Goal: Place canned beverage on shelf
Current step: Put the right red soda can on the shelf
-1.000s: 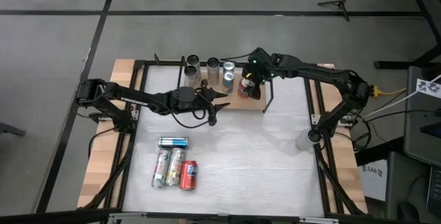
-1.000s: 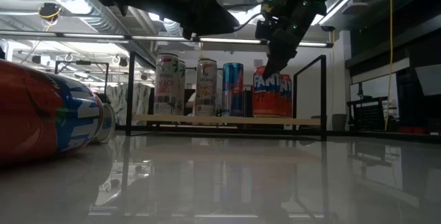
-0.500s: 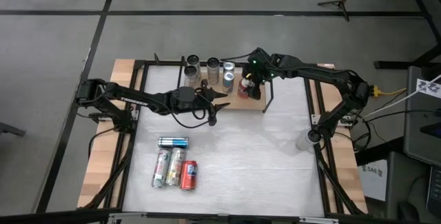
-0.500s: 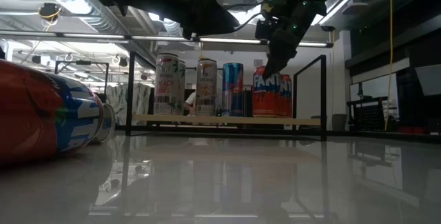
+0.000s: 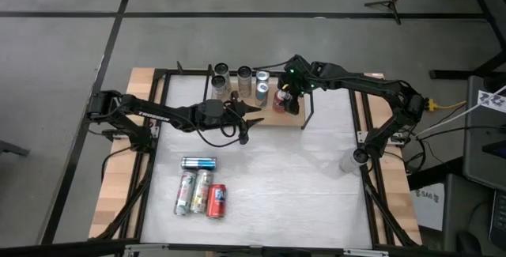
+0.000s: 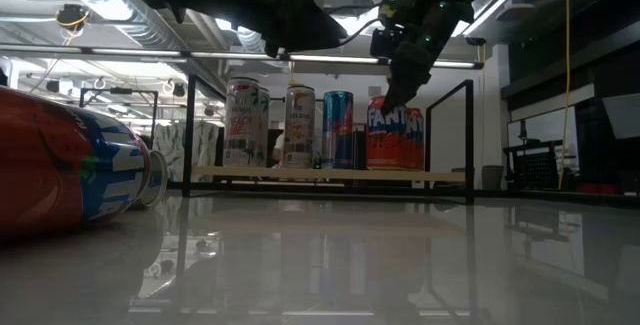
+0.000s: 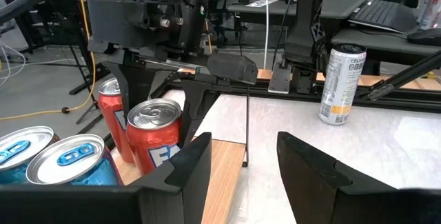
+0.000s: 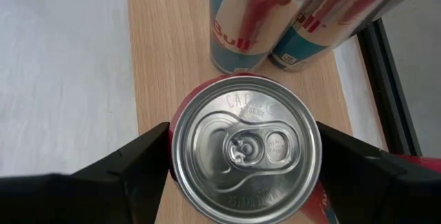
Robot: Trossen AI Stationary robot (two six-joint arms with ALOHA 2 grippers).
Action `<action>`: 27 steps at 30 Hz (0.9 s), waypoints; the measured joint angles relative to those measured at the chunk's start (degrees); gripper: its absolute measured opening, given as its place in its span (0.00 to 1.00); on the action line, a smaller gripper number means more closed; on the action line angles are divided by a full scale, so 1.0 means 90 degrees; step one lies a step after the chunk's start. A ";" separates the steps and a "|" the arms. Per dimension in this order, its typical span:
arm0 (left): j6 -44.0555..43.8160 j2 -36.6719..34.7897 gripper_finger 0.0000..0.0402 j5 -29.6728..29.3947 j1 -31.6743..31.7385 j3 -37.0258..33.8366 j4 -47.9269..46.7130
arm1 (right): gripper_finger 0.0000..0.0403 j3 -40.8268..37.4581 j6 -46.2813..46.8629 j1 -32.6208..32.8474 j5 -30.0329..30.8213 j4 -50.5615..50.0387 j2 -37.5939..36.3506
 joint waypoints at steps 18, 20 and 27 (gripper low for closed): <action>0.0002 0.0000 0.39 -0.0002 0.0000 0.0000 0.0000 | 0.98 0.0012 0.0000 0.0002 0.0006 0.0028 0.0000; 0.0002 0.0000 0.39 -0.0001 0.0000 0.0000 0.0000 | 0.97 0.0012 -0.0002 0.0002 0.0107 0.0017 0.0000; -0.0002 0.0000 0.39 0.0000 0.0000 0.0000 0.0000 | 0.94 0.0412 0.0000 0.0002 0.0172 -0.0100 0.0000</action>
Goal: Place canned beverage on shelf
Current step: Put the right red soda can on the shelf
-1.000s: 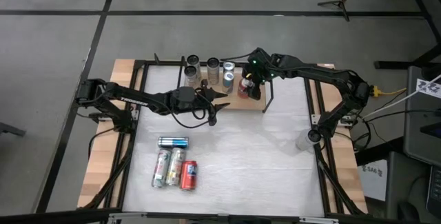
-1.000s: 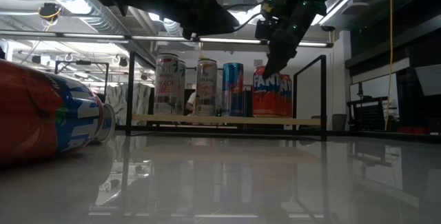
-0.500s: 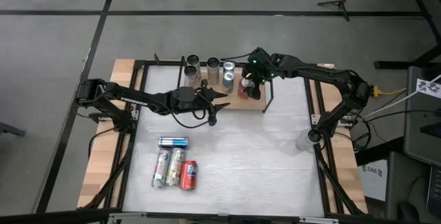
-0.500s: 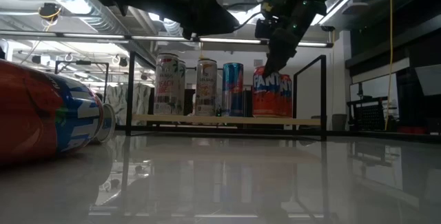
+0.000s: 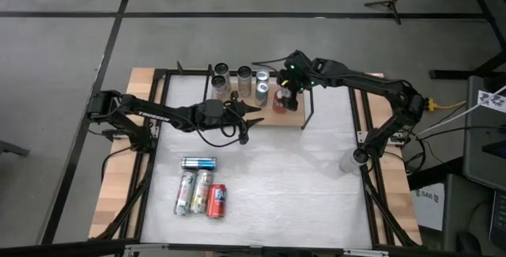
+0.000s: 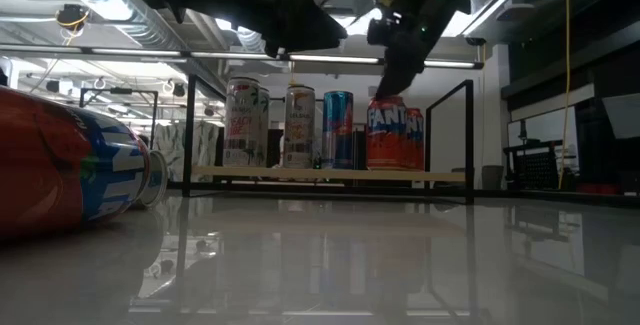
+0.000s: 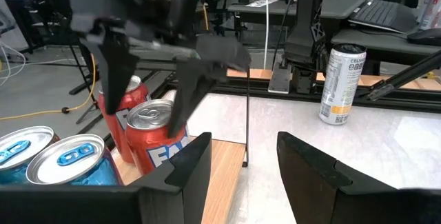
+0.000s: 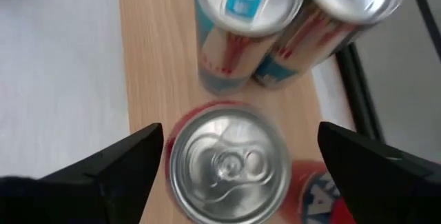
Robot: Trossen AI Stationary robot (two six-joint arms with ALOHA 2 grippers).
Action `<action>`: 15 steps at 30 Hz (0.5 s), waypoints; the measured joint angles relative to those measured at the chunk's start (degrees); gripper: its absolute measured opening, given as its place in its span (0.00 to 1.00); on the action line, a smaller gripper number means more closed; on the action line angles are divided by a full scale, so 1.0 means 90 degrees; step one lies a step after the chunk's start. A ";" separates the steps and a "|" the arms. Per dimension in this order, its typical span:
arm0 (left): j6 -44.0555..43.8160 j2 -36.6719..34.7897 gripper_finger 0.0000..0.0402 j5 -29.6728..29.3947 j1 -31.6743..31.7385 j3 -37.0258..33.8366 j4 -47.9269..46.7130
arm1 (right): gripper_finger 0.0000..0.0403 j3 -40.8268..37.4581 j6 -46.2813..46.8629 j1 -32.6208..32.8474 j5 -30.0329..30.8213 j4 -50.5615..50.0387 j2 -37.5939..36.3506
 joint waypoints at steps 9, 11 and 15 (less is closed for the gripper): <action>-0.0005 0.0000 0.39 0.0000 0.0000 0.0000 0.0000 | 0.94 0.0912 0.0066 0.0000 -0.0022 -0.0949 0.0000; -0.0002 0.0000 0.39 -0.0002 0.0000 0.0000 0.0000 | 0.94 0.1070 0.0253 0.0010 -0.0156 -0.1266 0.0000; -0.0002 0.0000 0.39 0.0000 0.0001 0.0000 -0.0002 | 0.95 0.1198 0.0589 0.0162 -0.0774 -0.1828 0.0000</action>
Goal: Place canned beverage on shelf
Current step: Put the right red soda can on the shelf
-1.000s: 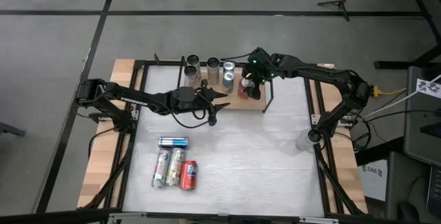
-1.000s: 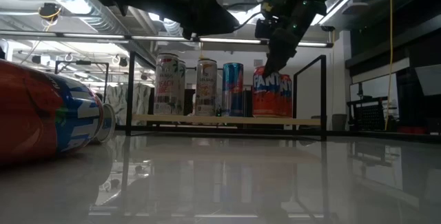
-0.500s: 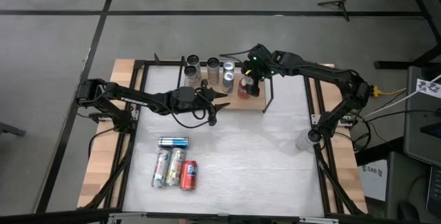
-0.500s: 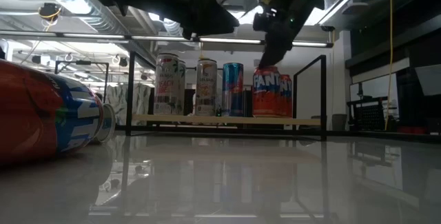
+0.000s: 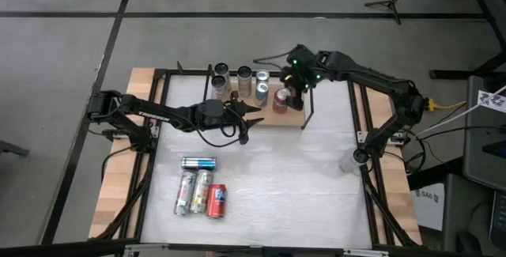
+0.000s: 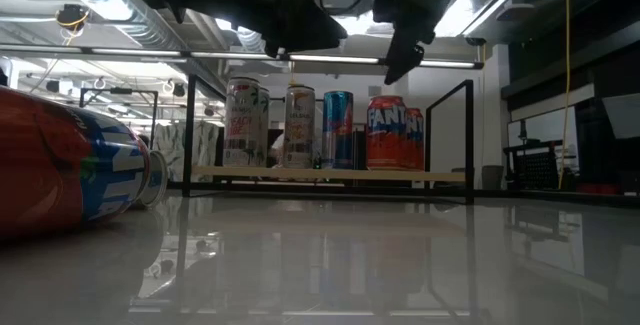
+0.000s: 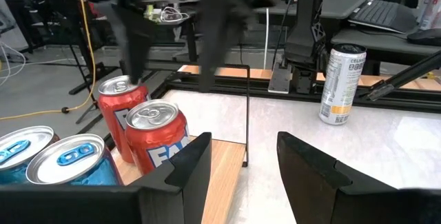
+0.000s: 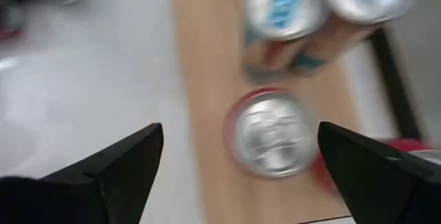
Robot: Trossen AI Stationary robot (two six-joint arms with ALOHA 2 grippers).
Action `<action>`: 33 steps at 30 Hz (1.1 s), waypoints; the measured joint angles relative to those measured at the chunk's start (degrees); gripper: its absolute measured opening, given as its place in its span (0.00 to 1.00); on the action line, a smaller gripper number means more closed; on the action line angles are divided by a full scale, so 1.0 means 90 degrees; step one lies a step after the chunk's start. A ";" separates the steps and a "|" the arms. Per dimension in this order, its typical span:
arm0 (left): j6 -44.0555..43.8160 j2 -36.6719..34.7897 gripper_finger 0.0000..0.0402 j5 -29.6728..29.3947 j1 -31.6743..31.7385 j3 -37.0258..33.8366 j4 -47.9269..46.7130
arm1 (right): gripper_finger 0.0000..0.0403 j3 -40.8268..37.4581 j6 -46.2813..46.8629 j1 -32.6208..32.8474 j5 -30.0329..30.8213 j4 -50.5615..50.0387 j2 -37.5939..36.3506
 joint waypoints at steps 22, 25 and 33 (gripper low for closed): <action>0.0015 0.0000 0.39 0.0000 0.0001 0.0000 0.0000 | 0.95 -0.0709 0.0024 0.1630 0.0470 -0.0443 0.0000; 0.0015 0.0000 0.39 0.0000 0.0001 0.0000 -0.0001 | 0.95 -0.0820 -0.0062 0.1630 0.0485 -0.0420 -0.0005; 0.0012 0.0000 0.39 0.0000 0.0001 0.0000 0.0002 | 0.95 -0.0951 -0.0108 0.1635 0.1097 -0.0381 -0.0005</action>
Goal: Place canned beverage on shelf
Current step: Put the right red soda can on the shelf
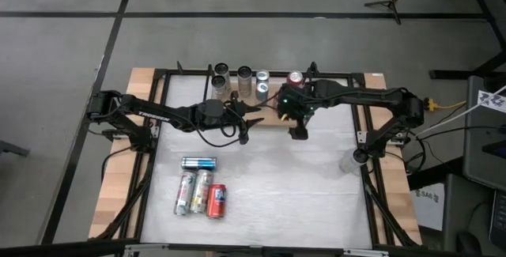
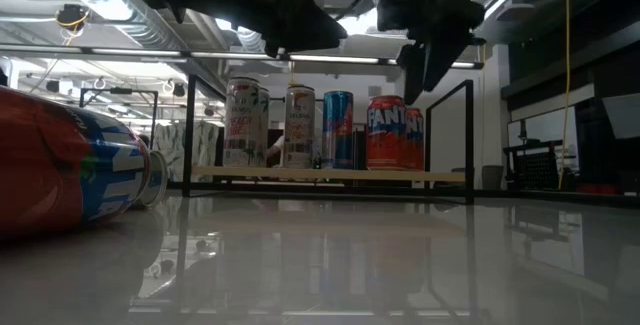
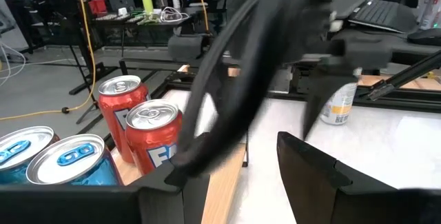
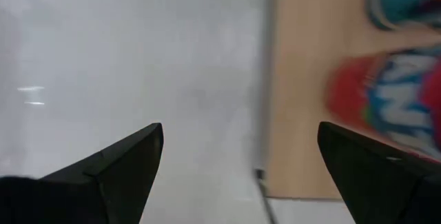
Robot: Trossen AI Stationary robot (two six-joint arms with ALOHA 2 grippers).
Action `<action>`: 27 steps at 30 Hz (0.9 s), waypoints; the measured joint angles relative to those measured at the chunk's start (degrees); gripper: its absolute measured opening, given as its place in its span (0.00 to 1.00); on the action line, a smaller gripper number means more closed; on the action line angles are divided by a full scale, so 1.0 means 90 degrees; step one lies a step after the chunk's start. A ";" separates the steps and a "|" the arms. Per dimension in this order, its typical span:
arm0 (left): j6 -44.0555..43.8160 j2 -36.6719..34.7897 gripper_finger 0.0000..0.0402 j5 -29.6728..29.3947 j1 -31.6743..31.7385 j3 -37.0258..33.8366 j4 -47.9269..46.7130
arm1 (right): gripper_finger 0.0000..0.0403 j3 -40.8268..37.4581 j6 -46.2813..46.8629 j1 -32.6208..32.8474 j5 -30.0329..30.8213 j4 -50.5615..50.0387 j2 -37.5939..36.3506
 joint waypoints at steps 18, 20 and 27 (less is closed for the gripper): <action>-0.0007 0.0000 0.39 -0.0006 0.0000 0.0000 -0.0011 | 0.64 -0.0664 -0.0647 -0.0007 0.0633 0.1049 0.0000; -0.0006 0.0000 0.39 -0.0005 0.0000 0.0000 -0.0009 | 0.60 -0.0664 -0.0653 -0.0007 0.0743 0.1085 0.0002; -0.0007 0.0000 0.39 0.0000 0.0000 0.0000 0.0007 | 0.51 -0.0664 -0.1001 -0.0247 0.0959 0.1208 0.0002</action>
